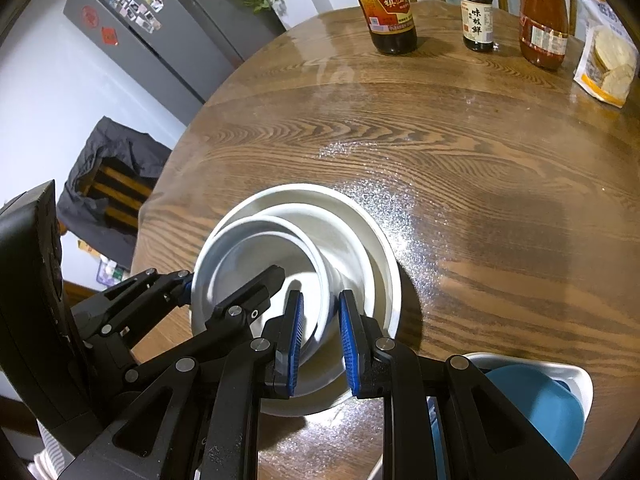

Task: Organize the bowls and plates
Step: 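Lower the ramekin into the medium white bowl with both grippers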

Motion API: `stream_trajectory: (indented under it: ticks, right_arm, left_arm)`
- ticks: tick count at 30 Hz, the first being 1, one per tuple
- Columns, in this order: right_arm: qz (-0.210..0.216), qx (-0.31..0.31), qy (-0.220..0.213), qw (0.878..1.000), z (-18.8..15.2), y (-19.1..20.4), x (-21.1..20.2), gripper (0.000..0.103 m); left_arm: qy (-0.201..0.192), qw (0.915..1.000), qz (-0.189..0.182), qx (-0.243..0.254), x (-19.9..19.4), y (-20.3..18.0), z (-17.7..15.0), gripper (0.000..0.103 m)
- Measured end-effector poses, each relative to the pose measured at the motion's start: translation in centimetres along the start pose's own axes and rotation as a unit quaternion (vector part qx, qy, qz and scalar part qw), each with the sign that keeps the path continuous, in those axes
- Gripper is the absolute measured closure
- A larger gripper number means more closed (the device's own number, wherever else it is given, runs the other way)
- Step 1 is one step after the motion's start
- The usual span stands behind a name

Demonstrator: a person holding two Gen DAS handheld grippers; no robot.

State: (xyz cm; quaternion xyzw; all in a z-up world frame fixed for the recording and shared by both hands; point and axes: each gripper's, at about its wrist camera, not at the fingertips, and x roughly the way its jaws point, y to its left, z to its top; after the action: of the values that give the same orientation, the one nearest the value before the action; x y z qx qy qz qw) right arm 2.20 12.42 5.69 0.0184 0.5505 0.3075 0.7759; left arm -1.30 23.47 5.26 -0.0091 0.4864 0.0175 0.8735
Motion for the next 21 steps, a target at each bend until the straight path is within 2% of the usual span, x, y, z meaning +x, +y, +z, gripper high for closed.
stream_trajectory:
  ticks: [21]
  right_arm:
    - [-0.013, -0.003, -0.002, 1.000, 0.13, 0.11, 0.05, 0.081]
  left_arm:
    - [0.001, 1.0000, 0.001, -0.001, 0.20, 0.10, 0.08, 0.081]
